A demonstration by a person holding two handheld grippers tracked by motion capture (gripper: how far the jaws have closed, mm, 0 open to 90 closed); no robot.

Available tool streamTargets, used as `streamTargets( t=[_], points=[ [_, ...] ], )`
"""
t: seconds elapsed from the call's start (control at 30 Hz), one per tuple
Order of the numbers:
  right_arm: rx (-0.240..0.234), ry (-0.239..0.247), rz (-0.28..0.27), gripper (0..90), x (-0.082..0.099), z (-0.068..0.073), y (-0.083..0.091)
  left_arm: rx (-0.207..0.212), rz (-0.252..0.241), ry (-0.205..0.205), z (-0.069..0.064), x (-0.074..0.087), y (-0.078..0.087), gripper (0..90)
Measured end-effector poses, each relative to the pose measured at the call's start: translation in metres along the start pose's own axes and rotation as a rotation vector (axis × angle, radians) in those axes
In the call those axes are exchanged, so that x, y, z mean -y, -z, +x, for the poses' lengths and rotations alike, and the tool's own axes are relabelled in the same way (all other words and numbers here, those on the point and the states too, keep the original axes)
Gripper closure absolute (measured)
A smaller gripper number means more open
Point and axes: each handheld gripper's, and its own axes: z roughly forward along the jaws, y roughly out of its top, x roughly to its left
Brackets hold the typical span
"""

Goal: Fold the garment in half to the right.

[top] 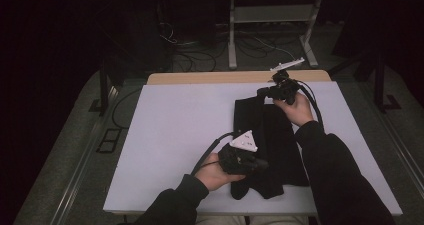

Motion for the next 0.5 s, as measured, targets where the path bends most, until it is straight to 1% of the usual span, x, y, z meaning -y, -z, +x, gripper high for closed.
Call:
streamTargets(
  t=[0.07, 0.1, 0.13, 0.3, 0.5],
  points=[
    [0.005, -0.009, 0.0, 84.4, 0.003, -0.004, 0.001, 0.004, -0.006, 0.004, 0.0, -0.002, -0.003, 85.8],
    [0.006, -0.014, 0.003, 84.4, 0.004, -0.005, 0.001, 0.006, -0.003, -0.002, 0.001, -0.003, -0.004, 85.8],
    [0.008, -0.016, 0.004, 84.4, 0.005, -0.007, 0.002, 0.006, -0.01, 0.005, 0.0, -0.003, -0.006, 85.8],
    [0.017, -0.026, 0.004, 84.4, 0.009, -0.013, 0.005, 0.016, -0.01, 0.0, 0.002, -0.008, -0.012, 85.8],
    [0.027, -0.044, 0.005, 84.4, 0.013, -0.02, 0.008, 0.027, -0.021, 0.005, 0.003, -0.012, -0.018, 85.8]
  ],
)
